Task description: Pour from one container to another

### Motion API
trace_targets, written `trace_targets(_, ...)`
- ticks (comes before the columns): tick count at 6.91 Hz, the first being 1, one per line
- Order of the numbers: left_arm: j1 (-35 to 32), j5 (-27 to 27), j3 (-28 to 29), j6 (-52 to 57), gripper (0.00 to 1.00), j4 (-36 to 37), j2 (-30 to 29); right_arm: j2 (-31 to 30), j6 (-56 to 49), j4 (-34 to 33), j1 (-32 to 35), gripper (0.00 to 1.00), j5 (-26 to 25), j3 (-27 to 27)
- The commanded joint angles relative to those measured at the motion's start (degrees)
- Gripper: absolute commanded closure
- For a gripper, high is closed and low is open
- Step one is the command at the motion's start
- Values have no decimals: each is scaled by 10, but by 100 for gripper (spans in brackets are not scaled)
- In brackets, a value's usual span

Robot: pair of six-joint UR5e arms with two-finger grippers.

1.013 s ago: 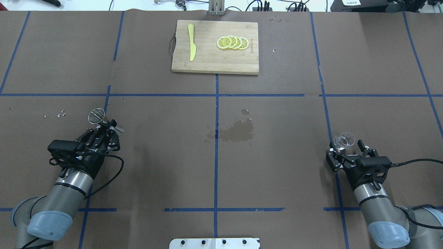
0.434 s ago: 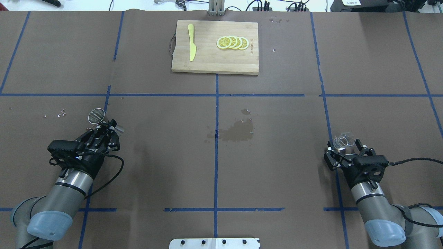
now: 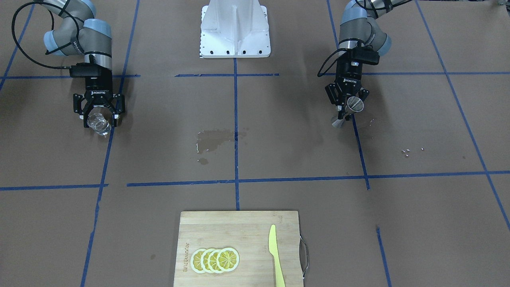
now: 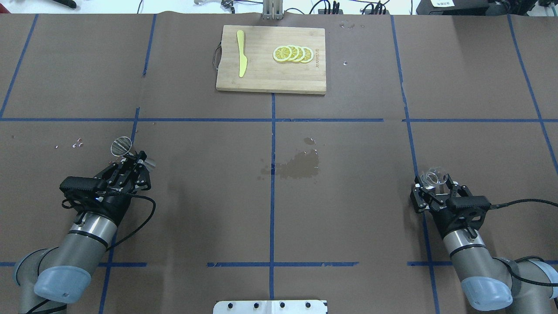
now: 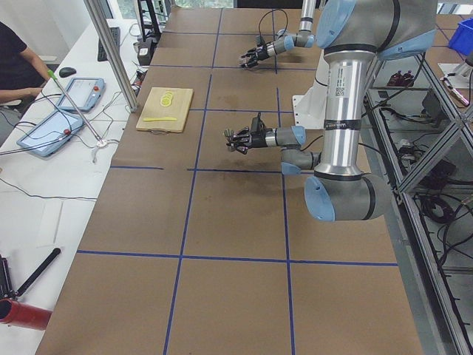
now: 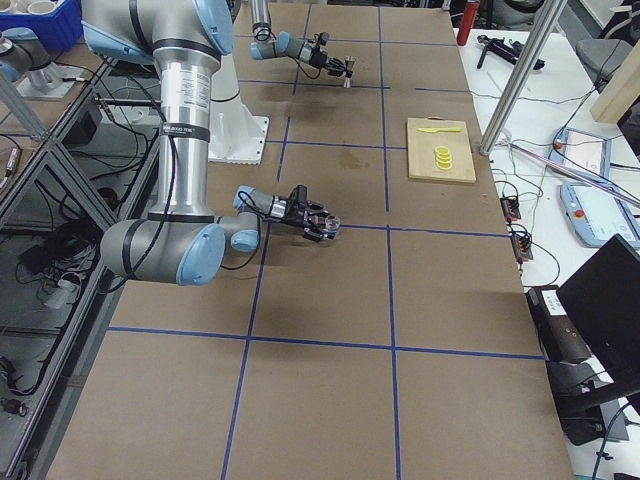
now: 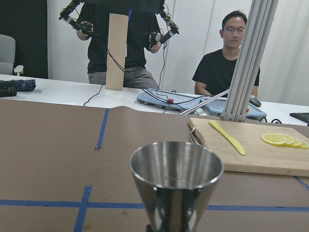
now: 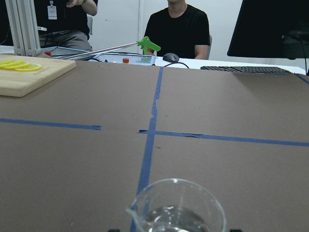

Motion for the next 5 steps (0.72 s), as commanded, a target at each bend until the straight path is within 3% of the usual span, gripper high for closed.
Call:
trace_targets(1,0,0,0,0,100,0,0,0,-5,16,0,40,1,-12)
trace_targets(2,0,0,0,0,100,0,0,0,-7,16,1,50,1,-11)
trace_targets(4,0,0,-1,0,100,0,0,0,-23,22,2,85,12,-5)
trace_targets(5,0,0,-3,0,100,0,0,1,-69,77,3,89,21,-8)
